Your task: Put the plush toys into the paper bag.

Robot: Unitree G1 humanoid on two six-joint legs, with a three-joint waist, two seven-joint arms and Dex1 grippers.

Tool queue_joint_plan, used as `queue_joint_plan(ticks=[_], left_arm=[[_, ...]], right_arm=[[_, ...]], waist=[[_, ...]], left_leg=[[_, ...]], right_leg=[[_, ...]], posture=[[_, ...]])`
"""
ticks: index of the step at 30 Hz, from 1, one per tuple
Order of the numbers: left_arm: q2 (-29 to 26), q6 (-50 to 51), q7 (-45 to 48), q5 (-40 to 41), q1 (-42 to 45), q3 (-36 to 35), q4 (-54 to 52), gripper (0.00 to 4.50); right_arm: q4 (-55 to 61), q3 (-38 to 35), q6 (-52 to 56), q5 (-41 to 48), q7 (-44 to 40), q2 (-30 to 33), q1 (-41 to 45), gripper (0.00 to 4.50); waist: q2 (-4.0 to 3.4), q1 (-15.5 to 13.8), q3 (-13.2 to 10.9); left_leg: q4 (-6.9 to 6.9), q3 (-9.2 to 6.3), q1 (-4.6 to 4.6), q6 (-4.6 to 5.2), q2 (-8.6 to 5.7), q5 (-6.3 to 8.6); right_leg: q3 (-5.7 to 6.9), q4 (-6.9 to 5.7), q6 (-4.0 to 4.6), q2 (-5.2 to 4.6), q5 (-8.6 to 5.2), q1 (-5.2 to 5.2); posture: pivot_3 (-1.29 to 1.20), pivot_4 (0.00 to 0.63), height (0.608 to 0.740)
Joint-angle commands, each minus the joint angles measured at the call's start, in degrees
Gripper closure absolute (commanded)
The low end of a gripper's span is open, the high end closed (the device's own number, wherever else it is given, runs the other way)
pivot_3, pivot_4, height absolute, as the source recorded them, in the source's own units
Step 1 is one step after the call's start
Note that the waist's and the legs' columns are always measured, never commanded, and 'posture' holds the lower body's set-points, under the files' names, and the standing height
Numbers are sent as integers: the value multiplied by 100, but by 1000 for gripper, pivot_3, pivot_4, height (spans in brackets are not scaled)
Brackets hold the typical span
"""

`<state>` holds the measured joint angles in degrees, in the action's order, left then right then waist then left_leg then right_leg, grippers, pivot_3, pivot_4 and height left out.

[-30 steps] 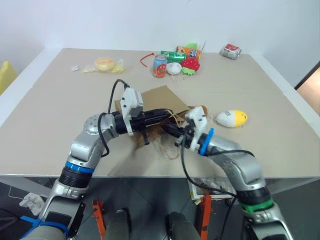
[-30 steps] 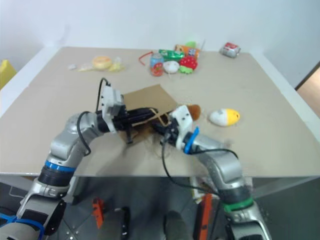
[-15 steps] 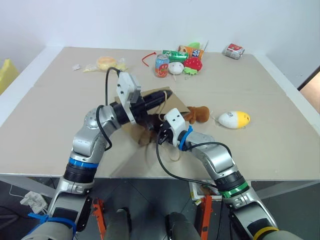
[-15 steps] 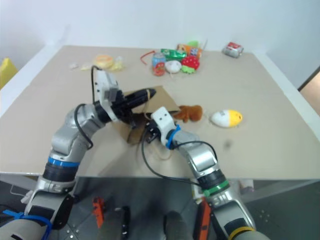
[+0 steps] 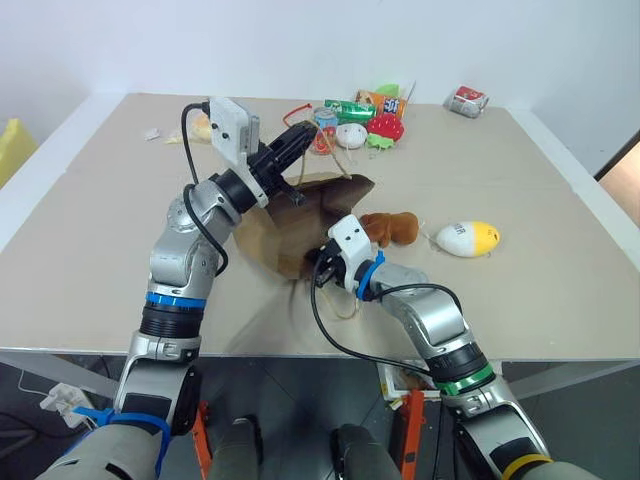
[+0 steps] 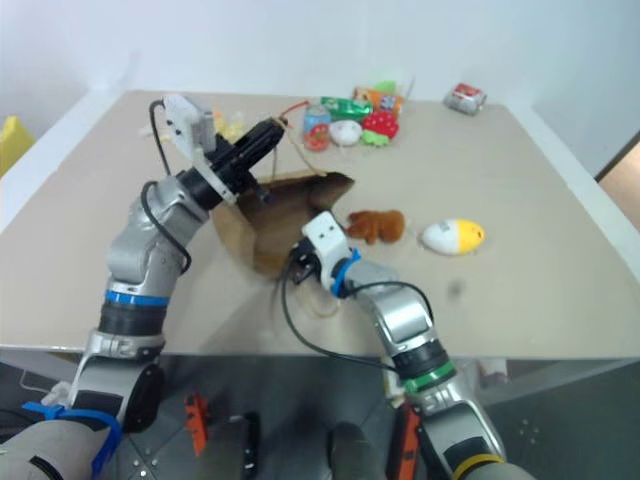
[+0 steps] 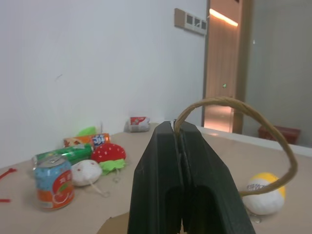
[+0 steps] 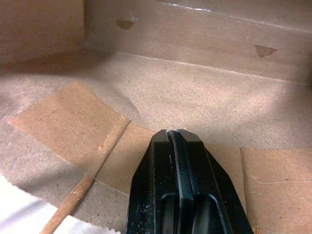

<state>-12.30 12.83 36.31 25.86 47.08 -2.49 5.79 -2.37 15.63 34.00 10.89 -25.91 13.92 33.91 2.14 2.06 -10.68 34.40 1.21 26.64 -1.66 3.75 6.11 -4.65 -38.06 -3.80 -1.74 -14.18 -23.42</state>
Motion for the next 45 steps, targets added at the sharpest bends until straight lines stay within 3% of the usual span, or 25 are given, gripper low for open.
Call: queue_joint_plan(ticks=[1, 17, 36, 41, 45], left_arm=[[12, -626, 315, -119, -41, 222, -873, 4500], [30, -2387, 373, -1000, -344, 453, -1049, 4500], [19, -2916, 241, -1338, -514, 616, -1199, 4500], [-34, -2990, 270, -1359, -583, 632, -1141, 4500], [-233, -3353, 506, -1507, -851, 700, -856, 4500]], right_arm=[[250, -190, 21, 7, -30, -24, 29, 4429], [180, -224, 83, -32, -104, -4, 46, 4429], [92, 246, 955, -202, -432, 113, 51, 4429], [-2, -61, 762, -139, -296, -14, 202, 4429], [474, -1374, 698, 971, -330, -426, 509, 4429]], waist=[[0, 0, 0], [0, 0, 0], [0, 0, 1], [0, 3, 0], [-1, 9, 0]], left_leg=[[0, 0, 0, 0, 0, 0], [0, 1, -1, -1, 0, 0], [0, 1, -3, -1, 1, 1], [0, 1, -6, -1, 1, 0], [0, 1, -5, -1, 1, 0]], right_leg=[[0, 0, 0, 0, 0, 0], [-2, 1, 6, 0, 1, 0], [-2, 1, 20, 0, -8, 1], [-2, 1, 27, 0, -6, 1], [-3, 1, 28, 1, -2, -2]], posture=[[0, 150, 740], [0, 150, 740], [0, 150, 740], [0, 150, 740], [0, 150, 740]])
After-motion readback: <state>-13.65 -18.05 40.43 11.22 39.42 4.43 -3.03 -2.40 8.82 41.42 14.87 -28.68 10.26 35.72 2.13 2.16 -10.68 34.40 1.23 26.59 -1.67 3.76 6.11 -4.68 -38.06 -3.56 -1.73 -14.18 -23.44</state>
